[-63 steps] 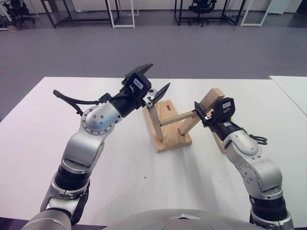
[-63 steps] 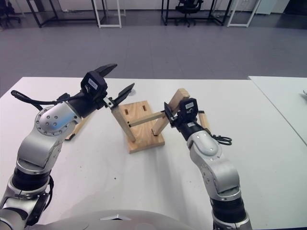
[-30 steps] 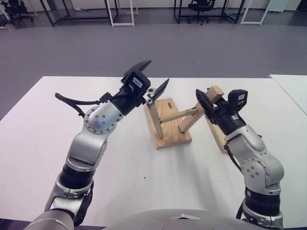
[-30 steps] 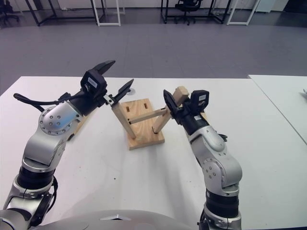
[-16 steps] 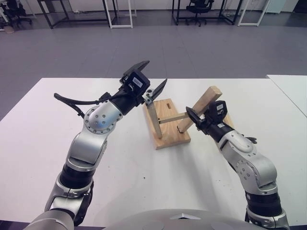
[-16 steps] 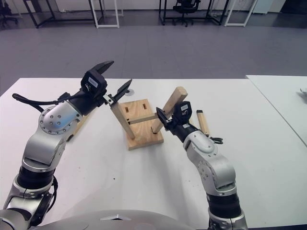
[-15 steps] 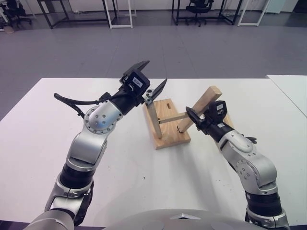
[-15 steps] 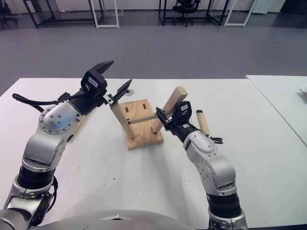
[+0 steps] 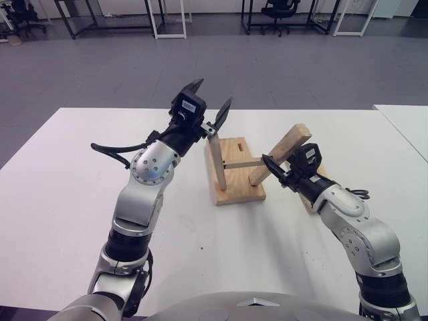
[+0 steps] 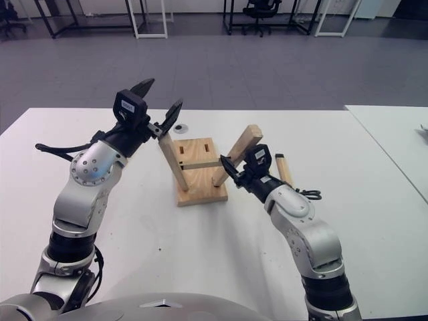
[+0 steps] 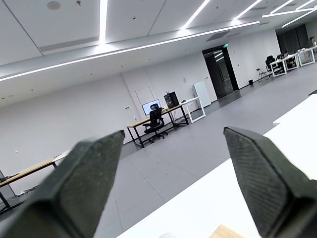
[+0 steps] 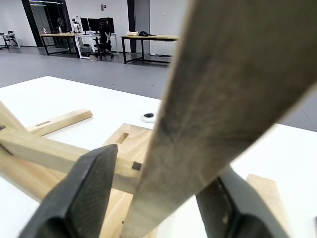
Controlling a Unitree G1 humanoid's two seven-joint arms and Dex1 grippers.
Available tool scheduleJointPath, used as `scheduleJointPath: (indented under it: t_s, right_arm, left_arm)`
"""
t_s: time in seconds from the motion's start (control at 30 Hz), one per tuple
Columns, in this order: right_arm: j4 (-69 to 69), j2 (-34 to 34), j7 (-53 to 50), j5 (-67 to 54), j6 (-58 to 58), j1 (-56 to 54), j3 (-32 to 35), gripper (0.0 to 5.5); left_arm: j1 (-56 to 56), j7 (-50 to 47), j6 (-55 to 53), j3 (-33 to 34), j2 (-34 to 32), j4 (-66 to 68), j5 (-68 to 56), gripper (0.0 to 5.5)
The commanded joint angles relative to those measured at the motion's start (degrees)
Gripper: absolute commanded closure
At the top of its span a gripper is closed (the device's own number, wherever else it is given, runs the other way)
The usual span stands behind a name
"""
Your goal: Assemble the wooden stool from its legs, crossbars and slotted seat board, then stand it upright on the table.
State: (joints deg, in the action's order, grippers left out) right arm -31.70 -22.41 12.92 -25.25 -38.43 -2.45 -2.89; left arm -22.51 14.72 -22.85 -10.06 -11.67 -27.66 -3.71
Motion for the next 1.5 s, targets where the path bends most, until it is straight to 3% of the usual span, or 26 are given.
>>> scheduleJointPath:
  t_s: [0.03,0.23,0.33,0.5,0.67,0.8,0.9,1.0,1.1,1.2,1.33,1.5]
  right_arm:
    - [-1.25,0.66,6.49,-3.03,-6.92,-0.67,-11.74,2.92]
    - [-3.92,0.74,7.06,-5.89,-5.15,-0.87,-4.94,2.92]
    - [-4.83,-0.08,7.75,-8.1,-4.2,-0.23,0.6,2.92]
    - [-5.95,-0.66,10.81,-10.3,1.11,-2.46,6.46,2.92]
    - [-9.03,-4.32,16.25,-16.81,4.08,-4.48,13.47,2.92]
    - [-0.98,-5.49,14.96,-27.24,2.41,-20.41,18.91,2.92]
    - [7.44,-4.4,10.31,-38.58,-0.91,-31.29,22.02,2.92]
    - [9.08,-4.08,9.49,-40.33,-4.66,-24.23,19.49,2.92]
    - [11.42,-3.02,13.14,-29.09,-2.97,-10.32,6.95,2.92]
    - [11.13,-2.32,16.25,-22.02,2.57,-8.47,1.33,2.92]
    - [11.64,-0.43,14.99,-25.96,3.94,-15.76,5.63,2.92]
    - [15.64,-1.74,10.96,-40.21,2.18,-29.67,18.25,2.92]
  left_arm:
    - [-0.06,1.69,-0.15,-7.62,3.98,1.85,-0.17,1.81]
    - [6.65,4.1,2.02,-3.99,-1.6,0.67,-0.47,1.81]
    - [9.64,6.69,3.75,3.29,-5.45,-1.83,-4.72,1.81]
    - [0.28,7.06,2.59,8.68,-5.18,-4.49,-11.26,1.81]
    - [-2.61,9.31,0.78,12.25,-9.67,-4.69,-13.38,1.81]
    - [-12.41,9.53,-7.71,19.52,-13.87,-4.07,-21.99,1.81]
    - [-16.24,8.84,-14.74,21.05,-13.57,-4.84,-30.74,1.81]
    - [-6.89,6.54,-15.46,16.02,-9.88,-7.09,-30.59,1.81]
    - [6.87,8.0,-2.47,5.69,-8.0,6.19,-18.51,1.81]
    - [7.43,8.99,7.42,5.72,-6.58,15.54,-14.49,1.81]
    - [2.18,9.71,8.98,7.86,-6.59,14.23,-17.27,1.81]
    - [-12.32,8.21,-0.5,19.43,-10.36,4.09,-35.94,1.81]
